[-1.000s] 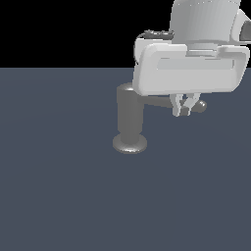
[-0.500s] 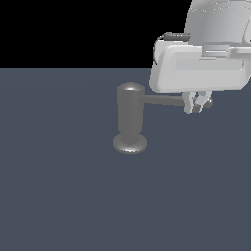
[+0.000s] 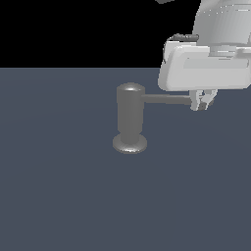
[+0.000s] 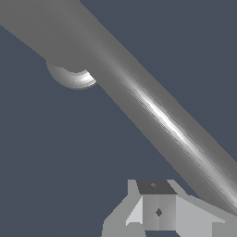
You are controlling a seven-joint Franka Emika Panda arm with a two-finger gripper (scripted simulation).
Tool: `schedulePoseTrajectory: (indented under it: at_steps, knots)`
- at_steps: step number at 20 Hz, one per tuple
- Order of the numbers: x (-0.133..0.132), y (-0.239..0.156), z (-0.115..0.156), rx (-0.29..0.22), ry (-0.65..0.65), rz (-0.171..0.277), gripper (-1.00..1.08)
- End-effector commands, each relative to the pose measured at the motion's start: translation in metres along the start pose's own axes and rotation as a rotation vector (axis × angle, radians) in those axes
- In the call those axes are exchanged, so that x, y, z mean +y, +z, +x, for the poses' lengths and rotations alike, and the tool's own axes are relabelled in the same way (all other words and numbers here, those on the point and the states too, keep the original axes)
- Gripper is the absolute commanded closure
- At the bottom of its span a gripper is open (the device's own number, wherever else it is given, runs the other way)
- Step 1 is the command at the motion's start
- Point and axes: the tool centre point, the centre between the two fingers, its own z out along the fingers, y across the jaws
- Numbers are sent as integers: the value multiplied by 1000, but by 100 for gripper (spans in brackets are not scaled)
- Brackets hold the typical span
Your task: Turn on the faucet by rotating a designated handle.
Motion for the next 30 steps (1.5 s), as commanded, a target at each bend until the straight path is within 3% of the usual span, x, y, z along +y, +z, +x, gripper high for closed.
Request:
schedulePoseTrajectory:
  at_steps: [1,30]
  knots:
    - [2,0,12,3,-11,-4,108]
    - [59,-4,85,10,-6,-9,108]
